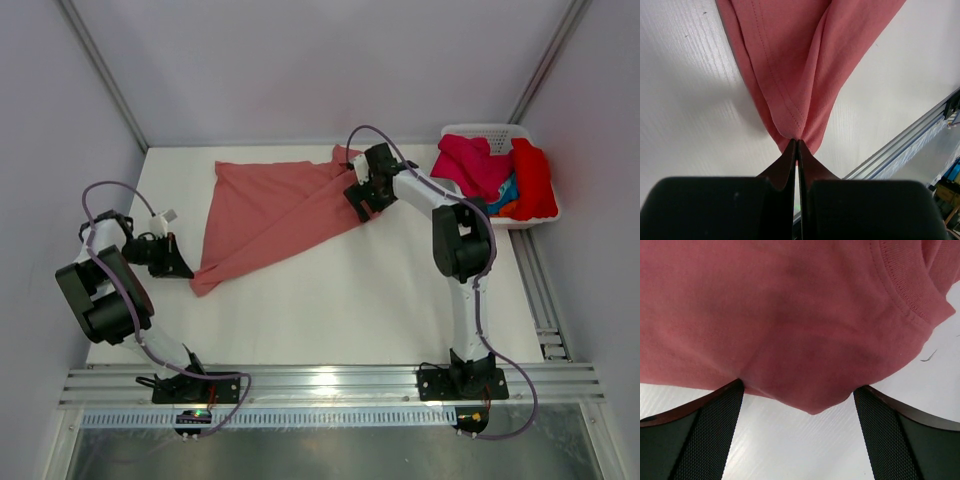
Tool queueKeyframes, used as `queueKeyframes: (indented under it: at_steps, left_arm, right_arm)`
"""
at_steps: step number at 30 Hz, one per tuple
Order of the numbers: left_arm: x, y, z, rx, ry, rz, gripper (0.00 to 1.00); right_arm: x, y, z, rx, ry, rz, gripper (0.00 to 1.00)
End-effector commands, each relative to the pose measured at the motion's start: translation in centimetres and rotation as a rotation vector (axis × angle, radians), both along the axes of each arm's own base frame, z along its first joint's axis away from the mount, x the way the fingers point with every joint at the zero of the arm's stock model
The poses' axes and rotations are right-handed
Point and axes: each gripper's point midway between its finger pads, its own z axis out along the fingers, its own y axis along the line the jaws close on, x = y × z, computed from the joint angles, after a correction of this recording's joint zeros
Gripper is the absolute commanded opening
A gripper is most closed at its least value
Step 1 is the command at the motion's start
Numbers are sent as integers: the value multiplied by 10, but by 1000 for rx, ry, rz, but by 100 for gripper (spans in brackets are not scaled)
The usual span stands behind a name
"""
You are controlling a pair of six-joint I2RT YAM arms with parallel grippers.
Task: Fold and stack the t-shirts
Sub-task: Flatten the tshirt out
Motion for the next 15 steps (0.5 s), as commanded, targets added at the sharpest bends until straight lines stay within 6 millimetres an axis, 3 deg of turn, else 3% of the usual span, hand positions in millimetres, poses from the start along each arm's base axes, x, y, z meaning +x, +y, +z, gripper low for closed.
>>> queueKeyframes:
  at_steps: [1,3,4,5,7,8,13,14,15]
  left_arm:
    - [1,3,4,30,-40,0,0]
    - [1,3,4,26,-42,0,0]
    - [1,3,5,25,-44,0,0]
    - [1,3,5,26,-43,2,0]
    - [2,5,7,35,-46,-3,0]
    - [2,5,9,37,-49,-5,0]
    - [12,11,29,66,-103,-21,0]
    - [11,9,35,58,-105,-24,0]
    - [18,11,46,62,-138,-30,0]
  right_arm:
    - [24,1,23,-2,-81,-50,94]
    - [26,1,17,-10,-66,-52,86]
    - [23,0,14,-14,-44,-53,68]
    - [21,2,12,-11,-33,-51,31]
    - [14,6,12,14,-1,-31,9]
    - [11,7,14,21,5,-14,3]
    - [-11,-1,38,14,-13,15,3]
    - [-12,-5,66,17,-72,22,3]
    - [-17,-12,73,-4,-90,16,3]
